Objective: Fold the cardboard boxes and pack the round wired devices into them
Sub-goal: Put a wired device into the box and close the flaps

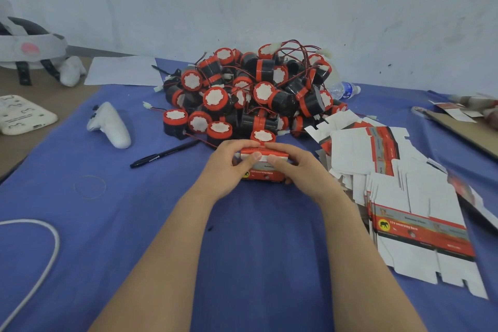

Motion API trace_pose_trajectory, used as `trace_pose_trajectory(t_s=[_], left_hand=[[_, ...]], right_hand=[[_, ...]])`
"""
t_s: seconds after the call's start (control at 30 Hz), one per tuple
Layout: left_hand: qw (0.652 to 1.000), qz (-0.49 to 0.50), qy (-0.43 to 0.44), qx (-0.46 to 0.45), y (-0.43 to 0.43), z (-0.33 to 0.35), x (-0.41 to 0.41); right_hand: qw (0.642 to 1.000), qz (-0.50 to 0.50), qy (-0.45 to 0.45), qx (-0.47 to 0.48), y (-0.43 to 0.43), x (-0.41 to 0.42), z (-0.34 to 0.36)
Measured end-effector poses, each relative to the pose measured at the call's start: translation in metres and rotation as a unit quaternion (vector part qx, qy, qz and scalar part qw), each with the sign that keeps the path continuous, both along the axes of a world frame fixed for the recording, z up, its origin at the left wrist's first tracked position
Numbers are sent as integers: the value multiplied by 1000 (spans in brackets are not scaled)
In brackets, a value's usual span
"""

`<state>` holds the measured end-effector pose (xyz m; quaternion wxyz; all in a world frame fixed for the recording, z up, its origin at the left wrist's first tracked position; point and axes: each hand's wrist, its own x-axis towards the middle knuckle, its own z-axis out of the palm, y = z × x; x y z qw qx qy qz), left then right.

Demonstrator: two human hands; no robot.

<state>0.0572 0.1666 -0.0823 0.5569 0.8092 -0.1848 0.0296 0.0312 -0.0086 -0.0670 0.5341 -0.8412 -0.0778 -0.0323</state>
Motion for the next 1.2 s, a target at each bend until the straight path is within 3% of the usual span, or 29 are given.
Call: trace_pose_trajectory(t_s=[0.2,0.33,0.5,0.7,0.9,1.0,1.1,1.2], left_hand=[[1000,-9,8,0,0,2,-3],[998,-20,54,-2,2,5,-3],[990,-43,126,-37,2,12,-4],[988,-51,145,-10,4,8,0],[978,15,201,-54,-5,9,-5],[985,42,158,-50,-12,13,-20],[992,54,81,-75,-31,32,-36],[984,-28,6,-178,-76,67,-58]], right_hand=[[1000,-8,18,-13,-2,1,0],[998,-31,48,7,-2,3,-1],[997,-41,54,-31,0,8,-5],[995,-67,71,-28,4,9,-6],[994,-87,58,-39,11,2,-4],[992,-123,17,1,19,-9,-1],[979,-145,-70,124,18,-28,11],[945,-176,-170,216,-7,-56,39]])
